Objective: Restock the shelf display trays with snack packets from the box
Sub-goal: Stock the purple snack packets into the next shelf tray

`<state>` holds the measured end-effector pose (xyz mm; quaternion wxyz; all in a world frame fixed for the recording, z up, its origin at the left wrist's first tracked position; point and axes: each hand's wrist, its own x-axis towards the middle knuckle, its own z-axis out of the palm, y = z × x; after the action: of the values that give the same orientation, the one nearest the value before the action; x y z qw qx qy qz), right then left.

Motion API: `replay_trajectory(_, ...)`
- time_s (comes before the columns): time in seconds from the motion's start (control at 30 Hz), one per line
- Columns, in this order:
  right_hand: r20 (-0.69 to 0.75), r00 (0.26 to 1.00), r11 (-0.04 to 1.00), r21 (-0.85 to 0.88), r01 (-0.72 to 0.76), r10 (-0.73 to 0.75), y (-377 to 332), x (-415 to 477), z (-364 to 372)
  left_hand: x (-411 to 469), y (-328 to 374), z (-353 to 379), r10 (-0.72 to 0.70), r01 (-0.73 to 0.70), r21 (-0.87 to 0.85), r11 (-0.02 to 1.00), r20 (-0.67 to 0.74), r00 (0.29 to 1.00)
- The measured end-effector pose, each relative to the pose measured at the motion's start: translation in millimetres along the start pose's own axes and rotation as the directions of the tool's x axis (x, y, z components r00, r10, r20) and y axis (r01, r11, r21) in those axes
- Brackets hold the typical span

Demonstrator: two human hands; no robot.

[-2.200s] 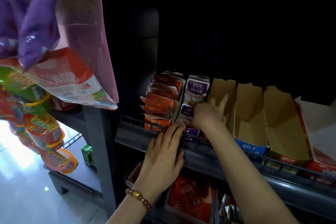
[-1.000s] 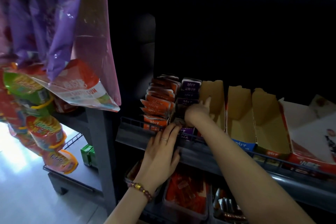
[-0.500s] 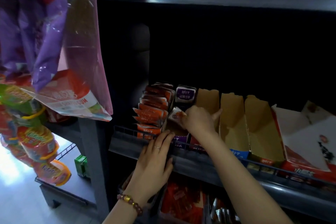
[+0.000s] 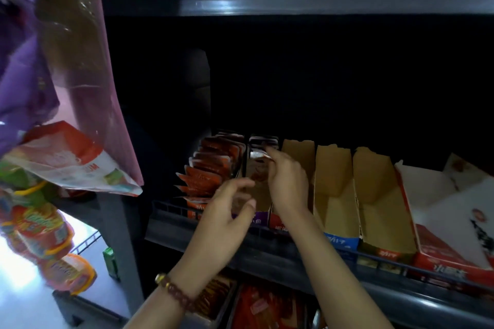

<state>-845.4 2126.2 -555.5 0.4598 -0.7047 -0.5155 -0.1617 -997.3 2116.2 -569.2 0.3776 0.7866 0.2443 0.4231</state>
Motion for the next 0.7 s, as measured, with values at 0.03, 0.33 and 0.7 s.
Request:
replay_trajectory(0.03, -0.012, 1.000, 0.999, 0.045, -0.011, 0.012, 0.5, -2.3, -0.5, 6.8, 2.9, 1.6, -0.050, 0.051, -0.043, 0.998, 0.011, 0.999)
replay_trajectory(0.33, 0.147, 0.988, 0.993, 0.104, -0.057, 0.041, 3.0, -14.7, -6.6, 48.8, 11.1, 47.6, -0.272, 0.212, -0.365, 0.907, -0.120, 0.955)
replay_trajectory(0.7, 0.171, 0.950, 0.807, 0.500, -0.313, 0.262, 16.0, 2.0, -12.6, 72.1, -2.4, 62.7, -0.129, 0.185, 0.131, 0.974, -0.351, 0.927)
